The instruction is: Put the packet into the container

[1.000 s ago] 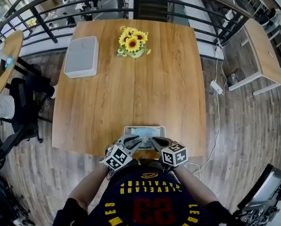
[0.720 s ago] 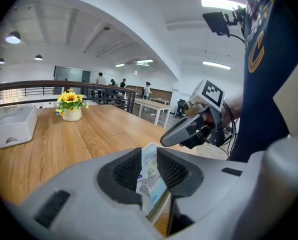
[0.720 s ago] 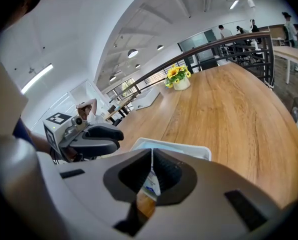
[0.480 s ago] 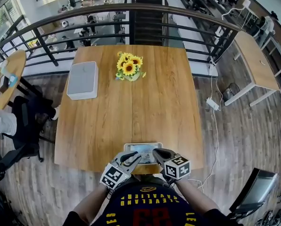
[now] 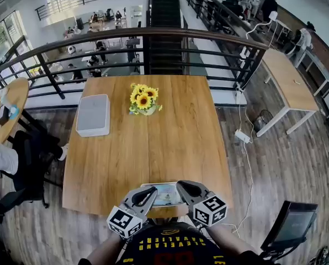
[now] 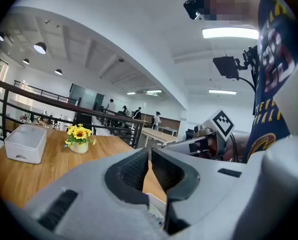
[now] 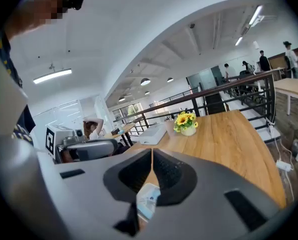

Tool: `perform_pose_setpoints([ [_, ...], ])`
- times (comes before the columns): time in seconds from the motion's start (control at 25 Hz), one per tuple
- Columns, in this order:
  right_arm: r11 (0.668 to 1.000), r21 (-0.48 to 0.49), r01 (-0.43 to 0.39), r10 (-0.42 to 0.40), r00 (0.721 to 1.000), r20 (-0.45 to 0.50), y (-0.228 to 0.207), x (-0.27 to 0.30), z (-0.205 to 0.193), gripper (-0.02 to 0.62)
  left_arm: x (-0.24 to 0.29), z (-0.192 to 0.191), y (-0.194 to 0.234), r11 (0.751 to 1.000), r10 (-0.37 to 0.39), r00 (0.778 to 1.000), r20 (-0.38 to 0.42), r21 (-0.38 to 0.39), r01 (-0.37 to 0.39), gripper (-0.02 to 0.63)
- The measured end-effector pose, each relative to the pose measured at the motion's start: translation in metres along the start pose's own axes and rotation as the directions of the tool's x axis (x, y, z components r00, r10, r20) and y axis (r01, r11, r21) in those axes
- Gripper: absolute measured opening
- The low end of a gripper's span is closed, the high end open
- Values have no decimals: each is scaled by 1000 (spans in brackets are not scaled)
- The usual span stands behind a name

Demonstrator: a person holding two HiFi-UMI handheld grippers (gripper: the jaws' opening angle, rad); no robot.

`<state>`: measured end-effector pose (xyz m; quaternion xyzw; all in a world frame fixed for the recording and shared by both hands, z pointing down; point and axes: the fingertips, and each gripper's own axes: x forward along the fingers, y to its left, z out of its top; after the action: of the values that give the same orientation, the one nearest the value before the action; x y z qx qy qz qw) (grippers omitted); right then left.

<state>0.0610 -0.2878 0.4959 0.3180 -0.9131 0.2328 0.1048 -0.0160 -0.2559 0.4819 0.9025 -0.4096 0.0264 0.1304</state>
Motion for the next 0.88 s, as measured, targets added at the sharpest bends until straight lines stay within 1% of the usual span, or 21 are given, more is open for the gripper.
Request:
perform_pose_setpoints([
  [0.16,1000,-25,10,-7,996,87,5,-15,31,20,-4,27,-6,1000,2,998,59,-4,-1,17],
  [0.32,997,-72,31,-19,986,167,14,-30,59,20,-9,49,-14,1000,-8,995,104,-16,9,9],
  [0.44,989,-137,63,-29,972,235,24,-40,80,20,-10,66,-19,1000,-10,992,129,-6,11,9],
  [0.56,973,-210,92,-27,956,292,36,-47,94,20,-9,71,-22,1000,-15,991,135,-3,16,9],
  [0.64,970,-226,88,-13,950,312,42,-49,97,20,-8,70,-24,1000,-20,991,131,-9,21,9],
  [0.76,969,-237,74,5,948,318,47,-48,95,20,-7,66,-26,1000,-24,992,126,-17,26,9],
  [0.88,966,-246,80,4,946,325,48,-49,96,20,-7,65,-26,999,-29,992,122,-21,32,9],
])
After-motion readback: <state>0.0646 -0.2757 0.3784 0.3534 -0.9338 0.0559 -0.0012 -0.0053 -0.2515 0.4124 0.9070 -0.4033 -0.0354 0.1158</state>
